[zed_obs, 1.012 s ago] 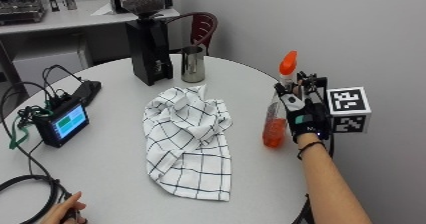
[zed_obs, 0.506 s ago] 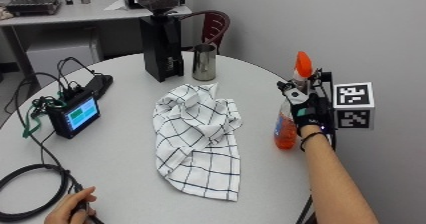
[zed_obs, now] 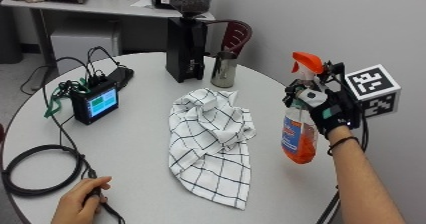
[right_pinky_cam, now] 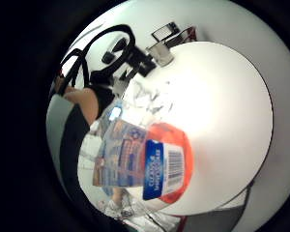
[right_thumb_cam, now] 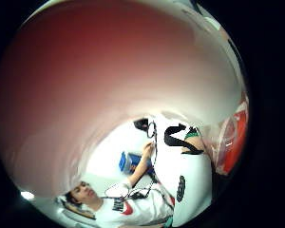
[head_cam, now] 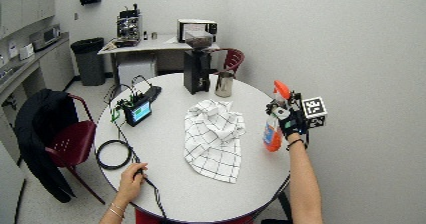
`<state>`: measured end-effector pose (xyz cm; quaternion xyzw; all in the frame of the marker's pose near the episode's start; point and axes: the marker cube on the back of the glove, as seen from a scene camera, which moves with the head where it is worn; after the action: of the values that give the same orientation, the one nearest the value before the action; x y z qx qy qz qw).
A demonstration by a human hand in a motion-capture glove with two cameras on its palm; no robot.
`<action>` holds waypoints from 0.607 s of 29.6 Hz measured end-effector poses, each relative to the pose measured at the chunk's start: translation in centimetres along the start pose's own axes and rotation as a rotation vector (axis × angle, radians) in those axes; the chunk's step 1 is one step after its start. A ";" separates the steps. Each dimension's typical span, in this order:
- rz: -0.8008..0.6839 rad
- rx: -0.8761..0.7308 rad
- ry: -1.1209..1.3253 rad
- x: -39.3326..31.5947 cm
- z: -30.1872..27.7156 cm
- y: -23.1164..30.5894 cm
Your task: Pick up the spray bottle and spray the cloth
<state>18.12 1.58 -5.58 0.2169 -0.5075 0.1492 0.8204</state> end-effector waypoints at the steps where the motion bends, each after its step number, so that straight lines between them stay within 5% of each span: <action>1: -0.001 -0.042 0.002 -0.7 0.1 0.2; 11: 0.197 -0.350 0.095 1.5 6.1 2.0; 18: 0.240 -0.409 0.169 1.5 7.8 1.1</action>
<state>12.25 -1.42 -0.96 -0.0285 -0.4790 0.1572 0.8632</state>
